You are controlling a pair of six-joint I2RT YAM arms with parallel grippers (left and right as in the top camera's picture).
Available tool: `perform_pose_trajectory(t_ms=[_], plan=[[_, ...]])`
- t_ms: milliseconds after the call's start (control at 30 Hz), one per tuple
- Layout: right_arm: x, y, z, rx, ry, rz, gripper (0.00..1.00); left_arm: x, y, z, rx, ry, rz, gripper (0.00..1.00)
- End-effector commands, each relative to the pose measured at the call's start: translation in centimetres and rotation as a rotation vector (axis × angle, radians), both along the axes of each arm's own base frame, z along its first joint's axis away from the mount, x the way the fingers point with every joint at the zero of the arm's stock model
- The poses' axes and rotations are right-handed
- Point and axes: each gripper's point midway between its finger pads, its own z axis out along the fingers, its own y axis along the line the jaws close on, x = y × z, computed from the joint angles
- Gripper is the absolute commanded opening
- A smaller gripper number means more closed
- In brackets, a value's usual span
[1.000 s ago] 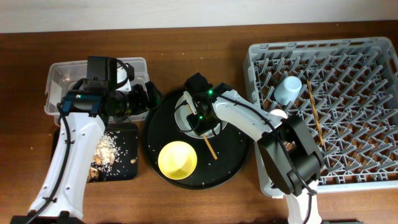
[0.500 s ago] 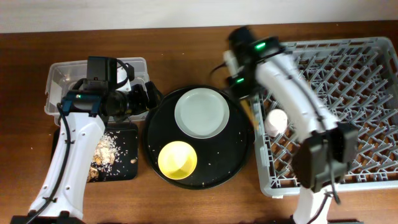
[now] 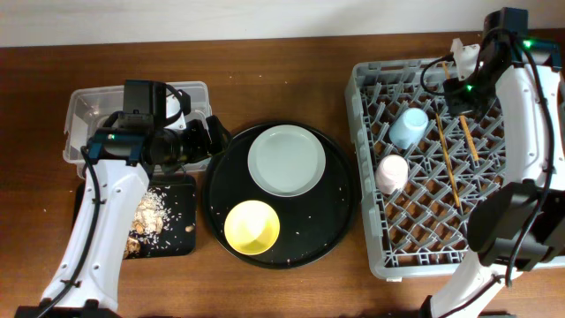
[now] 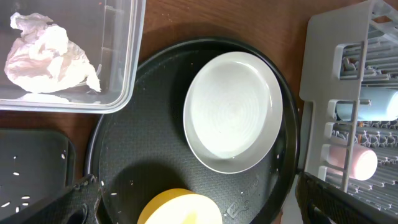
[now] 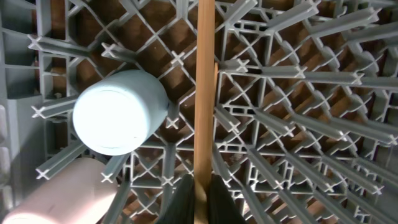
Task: Sort waste into correct bins and load items into the dishwasher rack
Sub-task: 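Place the second chopstick upright in the rack with the right gripper, then reach the right gripper to the yellow bowl rim and grasp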
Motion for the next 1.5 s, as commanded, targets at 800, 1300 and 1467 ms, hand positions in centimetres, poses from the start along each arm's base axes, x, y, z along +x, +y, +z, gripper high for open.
perform_pose_trajectory(t_ms=[800,1300,1467], plan=[[-10.3,25.5,6.7,0.725,0.275,0.436,0.53,0.0,0.1,0.1,0.008,-0.008,-0.008,0.99],[-19.9,36.7,6.7,0.601,0.436,0.729,0.64,0.0,0.1,0.1,0.008,-0.008,-0.008,0.99],[-20.6,33.4,11.0,0.491,0.250,0.614,0.98,0.0,0.1,0.1,0.008,-0.008,-0.008,0.99]])
